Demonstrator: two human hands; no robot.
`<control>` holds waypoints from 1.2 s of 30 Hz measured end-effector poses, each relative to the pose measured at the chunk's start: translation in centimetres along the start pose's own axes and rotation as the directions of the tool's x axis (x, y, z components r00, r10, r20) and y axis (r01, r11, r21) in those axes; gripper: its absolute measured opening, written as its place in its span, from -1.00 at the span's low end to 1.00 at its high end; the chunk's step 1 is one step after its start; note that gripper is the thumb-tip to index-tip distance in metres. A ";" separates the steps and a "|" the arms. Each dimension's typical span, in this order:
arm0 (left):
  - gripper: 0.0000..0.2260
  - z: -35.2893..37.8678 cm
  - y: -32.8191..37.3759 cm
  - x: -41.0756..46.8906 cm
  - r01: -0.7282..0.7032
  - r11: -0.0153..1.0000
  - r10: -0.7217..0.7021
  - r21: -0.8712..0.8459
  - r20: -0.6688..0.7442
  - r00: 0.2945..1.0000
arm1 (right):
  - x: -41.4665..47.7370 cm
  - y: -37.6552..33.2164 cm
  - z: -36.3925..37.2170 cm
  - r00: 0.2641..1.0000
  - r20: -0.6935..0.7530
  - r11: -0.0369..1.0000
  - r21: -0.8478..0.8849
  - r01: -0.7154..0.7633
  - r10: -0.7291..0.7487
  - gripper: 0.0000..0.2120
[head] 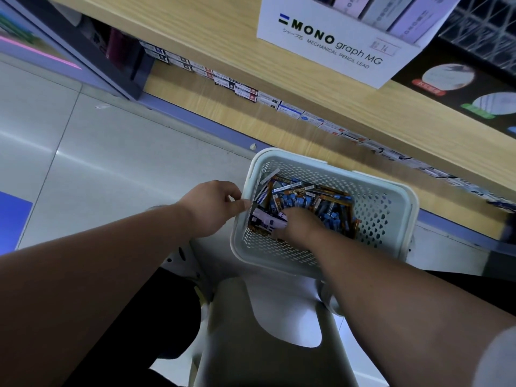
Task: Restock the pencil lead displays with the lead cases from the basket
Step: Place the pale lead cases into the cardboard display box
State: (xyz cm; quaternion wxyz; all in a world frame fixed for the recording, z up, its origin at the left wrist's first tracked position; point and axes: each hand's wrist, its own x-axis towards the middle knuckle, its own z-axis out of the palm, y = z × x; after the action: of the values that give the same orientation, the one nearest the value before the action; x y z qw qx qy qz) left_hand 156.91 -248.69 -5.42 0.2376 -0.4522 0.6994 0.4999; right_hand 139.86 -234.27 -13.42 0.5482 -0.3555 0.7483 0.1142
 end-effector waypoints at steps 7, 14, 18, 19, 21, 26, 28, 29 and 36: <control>-0.78 0.0 0.0 0.0 0.000 1.000 0.000 0.011 -0.004 1.000 | -0.1 -0.9 0.8 0.993 -0.111 0.999 -0.008 -0.042 0.041 -0.75; -0.78 0.1 -0.3 0.3 -0.008 1.000 0.008 0.030 -0.007 1.000 | 0.0 -0.3 0.4 0.998 -0.006 0.979 0.196 -0.059 0.062 -0.33; -0.77 0.2 -0.4 0.3 -0.010 1.000 0.011 0.021 -0.009 1.000 | -0.1 -0.5 0.2 0.997 0.041 0.983 0.170 -0.069 0.063 -0.40; -0.77 0.2 -0.5 0.4 -0.013 1.000 0.014 0.024 -0.011 1.000 | -0.1 -0.5 0.2 0.997 0.050 0.987 0.147 -0.064 0.057 -0.44; -0.78 0.2 -0.4 0.4 -0.017 1.000 0.017 0.023 -0.012 1.000 | 0.0 -0.6 0.1 0.997 0.063 0.994 0.102 -0.045 0.039 -0.46; -0.78 0.2 -0.5 0.4 -0.021 0.999 0.021 0.027 -0.004 1.000 | 0.1 -0.8 0.0 0.995 0.098 0.998 0.067 -0.016 0.009 -0.32; -0.77 0.1 -0.5 0.4 -0.020 0.999 0.019 0.026 0.005 1.000 | 0.2 -0.7 -0.1 0.992 0.123 0.998 0.063 -0.014 0.007 -0.34; -0.76 0.2 -0.5 0.4 -0.020 0.999 0.019 0.025 0.008 1.000 | 0.3 -0.5 -0.2 0.990 0.137 0.997 0.068 -0.019 0.010 -0.36; -0.77 0.2 -0.5 0.3 -0.023 0.999 0.023 0.039 0.006 1.000 | -0.2 0.9 -0.7 0.987 0.153 0.968 0.238 -0.086 0.050 -0.40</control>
State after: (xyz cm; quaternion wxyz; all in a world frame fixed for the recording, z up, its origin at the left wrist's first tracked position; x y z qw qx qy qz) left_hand 157.17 -248.66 -5.95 0.2425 -0.4380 0.7136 0.4899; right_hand 138.77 -233.93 -13.18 0.6366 -0.2504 0.7264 0.0659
